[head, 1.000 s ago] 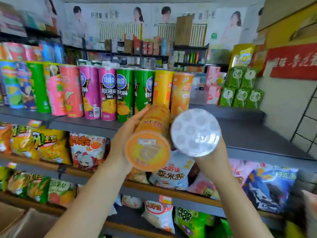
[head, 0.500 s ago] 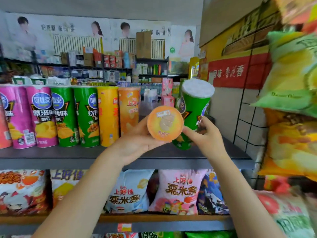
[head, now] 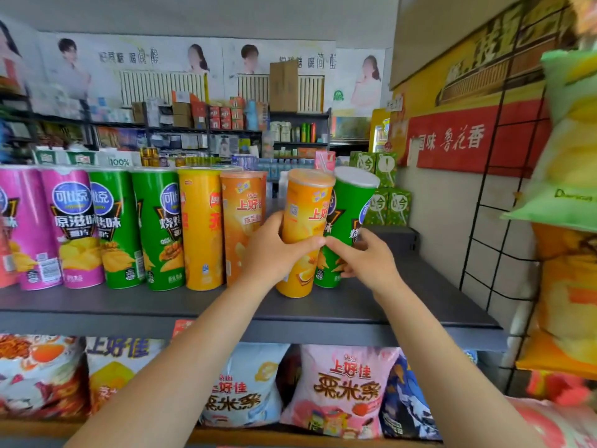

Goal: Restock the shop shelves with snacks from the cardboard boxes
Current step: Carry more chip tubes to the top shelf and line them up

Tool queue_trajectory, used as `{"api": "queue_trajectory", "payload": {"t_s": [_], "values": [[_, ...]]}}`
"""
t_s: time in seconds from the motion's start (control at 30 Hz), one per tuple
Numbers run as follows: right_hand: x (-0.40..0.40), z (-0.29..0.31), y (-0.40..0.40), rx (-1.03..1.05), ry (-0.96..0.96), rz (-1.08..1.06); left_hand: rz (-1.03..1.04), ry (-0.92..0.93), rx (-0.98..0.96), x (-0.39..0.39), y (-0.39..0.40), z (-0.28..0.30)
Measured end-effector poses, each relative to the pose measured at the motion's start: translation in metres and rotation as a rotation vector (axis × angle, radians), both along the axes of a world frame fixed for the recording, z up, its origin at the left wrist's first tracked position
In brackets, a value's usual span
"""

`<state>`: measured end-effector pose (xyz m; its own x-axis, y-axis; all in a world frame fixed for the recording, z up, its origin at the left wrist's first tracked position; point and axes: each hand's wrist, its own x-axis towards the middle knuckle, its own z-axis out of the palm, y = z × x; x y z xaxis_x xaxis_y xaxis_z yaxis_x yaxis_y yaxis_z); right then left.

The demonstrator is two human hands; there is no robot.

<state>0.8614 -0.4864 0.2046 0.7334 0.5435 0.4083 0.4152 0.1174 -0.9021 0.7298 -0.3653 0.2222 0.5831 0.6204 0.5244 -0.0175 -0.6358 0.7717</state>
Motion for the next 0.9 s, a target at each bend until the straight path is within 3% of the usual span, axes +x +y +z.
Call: {"api": "queue_trajectory", "payload": {"t_s": [0.27, 0.47, 0.9], "values": [[0.019, 0.01, 0.057, -0.186, 0.009, 0.029, 0.293, 0.131, 0.213, -0.008, 0.0, -0.035], [0.019, 0.005, 0.089, -0.187, 0.037, 0.094, 0.347, 0.057, 0.389, -0.017, -0.011, -0.053], [0.008, -0.001, 0.087, -0.157, 0.216, 0.159, 0.26, 0.017, 0.446, -0.012, 0.009, -0.065]]}}
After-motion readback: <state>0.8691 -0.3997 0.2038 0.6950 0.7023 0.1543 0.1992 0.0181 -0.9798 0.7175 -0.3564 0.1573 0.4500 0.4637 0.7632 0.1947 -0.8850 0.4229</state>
